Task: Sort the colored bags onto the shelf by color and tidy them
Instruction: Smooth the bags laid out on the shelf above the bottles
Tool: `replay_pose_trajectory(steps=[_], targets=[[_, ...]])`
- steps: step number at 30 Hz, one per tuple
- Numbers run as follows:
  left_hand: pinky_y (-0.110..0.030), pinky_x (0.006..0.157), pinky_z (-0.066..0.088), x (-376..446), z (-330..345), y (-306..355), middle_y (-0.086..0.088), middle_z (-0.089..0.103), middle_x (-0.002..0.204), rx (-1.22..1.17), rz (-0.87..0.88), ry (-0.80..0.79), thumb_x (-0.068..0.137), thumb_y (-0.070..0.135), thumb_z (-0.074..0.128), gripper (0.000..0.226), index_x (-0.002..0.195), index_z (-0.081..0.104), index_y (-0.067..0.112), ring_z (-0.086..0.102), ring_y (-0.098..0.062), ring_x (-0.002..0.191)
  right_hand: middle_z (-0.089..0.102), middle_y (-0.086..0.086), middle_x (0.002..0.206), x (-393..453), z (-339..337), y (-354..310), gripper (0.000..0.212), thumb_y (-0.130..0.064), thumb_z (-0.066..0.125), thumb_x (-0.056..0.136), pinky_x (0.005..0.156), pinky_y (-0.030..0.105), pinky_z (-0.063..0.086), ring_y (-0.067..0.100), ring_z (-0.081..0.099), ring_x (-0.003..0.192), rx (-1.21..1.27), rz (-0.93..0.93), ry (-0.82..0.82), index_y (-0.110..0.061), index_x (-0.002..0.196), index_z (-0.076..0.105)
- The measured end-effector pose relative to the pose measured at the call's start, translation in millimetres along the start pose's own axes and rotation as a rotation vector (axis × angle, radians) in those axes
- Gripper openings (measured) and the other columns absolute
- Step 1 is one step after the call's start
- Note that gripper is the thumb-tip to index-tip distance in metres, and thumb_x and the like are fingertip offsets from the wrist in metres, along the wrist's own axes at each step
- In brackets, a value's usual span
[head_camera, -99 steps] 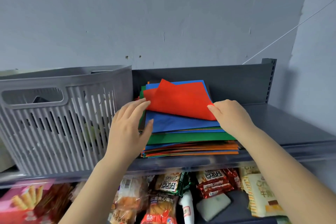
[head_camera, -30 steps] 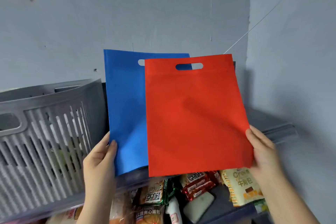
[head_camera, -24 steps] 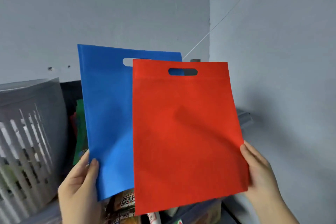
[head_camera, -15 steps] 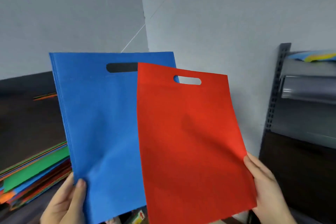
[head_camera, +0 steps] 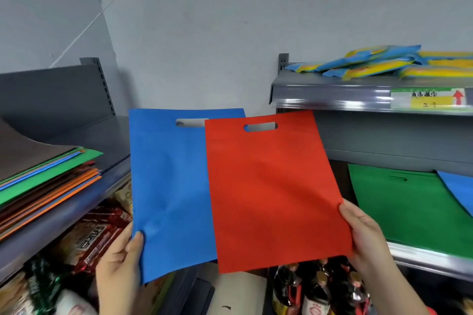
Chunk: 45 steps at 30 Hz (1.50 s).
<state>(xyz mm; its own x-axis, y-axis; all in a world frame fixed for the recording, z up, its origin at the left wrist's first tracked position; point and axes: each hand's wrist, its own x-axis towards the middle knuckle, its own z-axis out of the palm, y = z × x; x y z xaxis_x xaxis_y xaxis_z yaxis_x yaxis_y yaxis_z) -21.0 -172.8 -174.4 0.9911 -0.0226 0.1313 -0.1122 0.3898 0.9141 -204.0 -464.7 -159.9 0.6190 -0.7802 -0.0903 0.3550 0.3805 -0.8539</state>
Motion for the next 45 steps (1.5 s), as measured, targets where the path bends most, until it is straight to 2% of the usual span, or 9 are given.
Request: replay_pose_trajectory(steps=[4, 10, 16, 20, 23, 28, 33, 41, 45], targets=[[-0.028, 0.076, 0.056, -23, 8, -7, 0.004, 0.074, 0.090, 0.003, -0.060, -0.035, 0.093, 0.002, 0.052, 0.030, 0.095, 0.071, 0.025, 0.070, -0.010, 0.084, 0.074, 0.007, 0.083, -14, -30, -13, 0.024, -0.010, 0.045, 0.095, 0.054, 0.025, 0.057, 0.014, 0.070, 0.065, -0.021, -0.019, 0.036, -0.009, 0.110, 0.064], [-0.020, 0.065, 0.057, -76, 39, -19, 0.008, 0.073, 0.073, -0.029, -0.140, -0.107, 0.093, -0.001, 0.049, 0.027, 0.101, 0.065, 0.019, 0.069, -0.005, 0.072, 0.074, 0.007, 0.079, -53, -91, -33, 0.022, -0.010, 0.045, 0.095, 0.051, 0.025, 0.056, 0.015, 0.069, 0.062, -0.044, -0.041, 0.131, -0.009, 0.105, 0.065], [-0.022, 0.066, 0.057, -130, 80, -49, 0.007, 0.074, 0.086, -0.024, -0.267, -0.266, 0.089, 0.007, 0.055, 0.022, 0.095, 0.070, 0.022, 0.070, -0.007, 0.077, 0.073, 0.007, 0.077, -110, -170, -58, 0.022, -0.011, 0.044, 0.096, 0.053, 0.027, 0.057, 0.015, 0.069, 0.061, -0.067, -0.095, 0.282, -0.011, 0.101, 0.065], [-0.025, 0.070, 0.058, -167, 115, -61, 0.006, 0.073, 0.095, 0.002, -0.333, -0.369, 0.064, 0.038, 0.076, 0.024, 0.087, 0.076, 0.030, 0.070, -0.009, 0.082, 0.074, 0.007, 0.086, -148, -222, -77, 0.023, -0.014, 0.046, 0.096, 0.064, 0.032, 0.058, 0.016, 0.070, 0.071, -0.068, -0.127, 0.421, -0.012, 0.107, 0.066], [-0.021, 0.065, 0.057, -190, 147, -76, 0.005, 0.071, 0.096, 0.020, -0.366, -0.450, 0.090, 0.007, 0.057, 0.022, 0.097, 0.069, 0.025, 0.070, -0.007, 0.078, 0.074, 0.003, 0.080, -171, -254, -91, 0.022, -0.014, 0.045, 0.097, 0.055, 0.026, 0.057, 0.012, 0.069, 0.065, -0.071, -0.172, 0.522, -0.012, 0.102, 0.066], [-0.026, 0.076, 0.056, -224, 209, -94, -0.005, 0.066, 0.111, 0.064, -0.371, -0.542, 0.095, 0.004, 0.049, 0.028, 0.110, 0.064, 0.023, 0.064, -0.021, 0.097, 0.074, 0.003, 0.083, -195, -299, -117, 0.025, -0.011, 0.041, 0.098, 0.056, 0.022, 0.056, 0.010, 0.070, 0.069, -0.005, -0.239, 0.651, -0.008, 0.110, 0.062], [-0.053, 0.100, 0.043, -248, 276, -111, 0.003, 0.068, 0.112, 0.100, -0.409, -0.630, 0.096, 0.008, 0.049, 0.032, 0.124, 0.062, 0.017, 0.062, -0.024, 0.109, 0.074, 0.001, 0.076, -191, -336, -150, 0.023, -0.011, 0.041, 0.098, 0.051, 0.020, 0.054, 0.009, 0.068, 0.062, 0.011, -0.294, 0.731, -0.009, 0.103, 0.063], [-0.032, 0.096, 0.046, -262, 384, -139, 0.004, 0.065, 0.110, 0.114, -0.383, -0.668, 0.096, 0.007, 0.051, 0.034, 0.128, 0.057, 0.015, 0.062, -0.013, 0.103, 0.069, -0.006, 0.058, -138, -384, -199, 0.023, -0.006, 0.040, 0.098, 0.040, 0.013, 0.046, 0.002, 0.061, 0.046, 0.059, -0.377, 0.811, -0.014, 0.090, 0.061], [-0.032, 0.090, 0.049, -263, 422, -157, 0.010, 0.070, 0.098, 0.175, -0.372, -0.680, 0.095, 0.009, 0.053, 0.034, 0.127, 0.058, 0.019, 0.061, -0.014, 0.092, 0.070, -0.005, 0.060, -106, -409, -217, 0.047, -0.004, 0.041, 0.097, 0.043, 0.015, 0.049, 0.003, 0.063, 0.049, 0.062, -0.393, 0.806, -0.015, 0.067, 0.075]])
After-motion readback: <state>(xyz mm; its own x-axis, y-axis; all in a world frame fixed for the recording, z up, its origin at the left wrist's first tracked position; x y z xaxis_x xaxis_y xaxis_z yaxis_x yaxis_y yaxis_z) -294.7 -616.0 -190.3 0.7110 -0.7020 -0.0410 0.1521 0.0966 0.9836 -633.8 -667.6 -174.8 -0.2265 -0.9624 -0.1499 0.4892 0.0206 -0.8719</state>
